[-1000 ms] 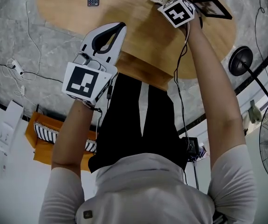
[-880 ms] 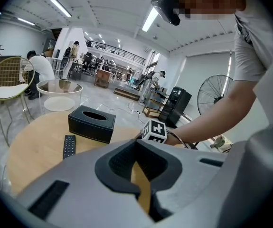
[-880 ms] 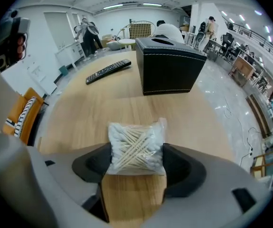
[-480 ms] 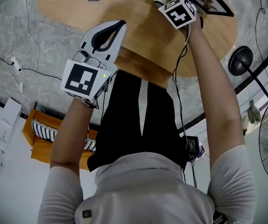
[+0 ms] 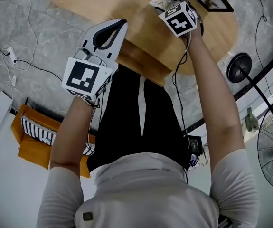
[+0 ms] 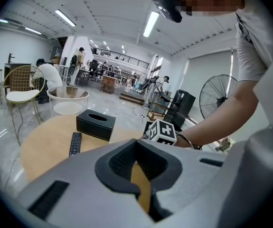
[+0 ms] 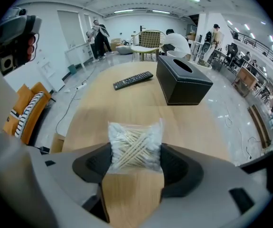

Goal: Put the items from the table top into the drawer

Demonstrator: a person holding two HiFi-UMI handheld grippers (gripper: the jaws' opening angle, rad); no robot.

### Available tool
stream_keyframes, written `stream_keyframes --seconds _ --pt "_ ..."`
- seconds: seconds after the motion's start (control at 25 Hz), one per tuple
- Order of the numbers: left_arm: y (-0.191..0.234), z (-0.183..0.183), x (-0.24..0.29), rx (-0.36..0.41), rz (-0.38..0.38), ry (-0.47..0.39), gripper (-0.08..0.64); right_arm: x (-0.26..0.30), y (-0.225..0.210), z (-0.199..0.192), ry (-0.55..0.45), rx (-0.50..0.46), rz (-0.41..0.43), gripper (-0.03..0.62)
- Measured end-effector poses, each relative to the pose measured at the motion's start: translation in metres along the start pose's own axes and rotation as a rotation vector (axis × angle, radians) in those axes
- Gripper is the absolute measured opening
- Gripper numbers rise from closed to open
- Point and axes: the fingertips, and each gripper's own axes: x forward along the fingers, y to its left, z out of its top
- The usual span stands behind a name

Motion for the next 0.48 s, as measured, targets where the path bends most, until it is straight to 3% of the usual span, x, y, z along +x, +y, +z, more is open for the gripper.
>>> stream_keyframes --seconds 0.48 --pt "-0.051 -0.062 -0.064 -0.062 0.124 -0.038 0.009 -0.025 0.113 -0.045 0.008 -0.1 0.076 0.322"
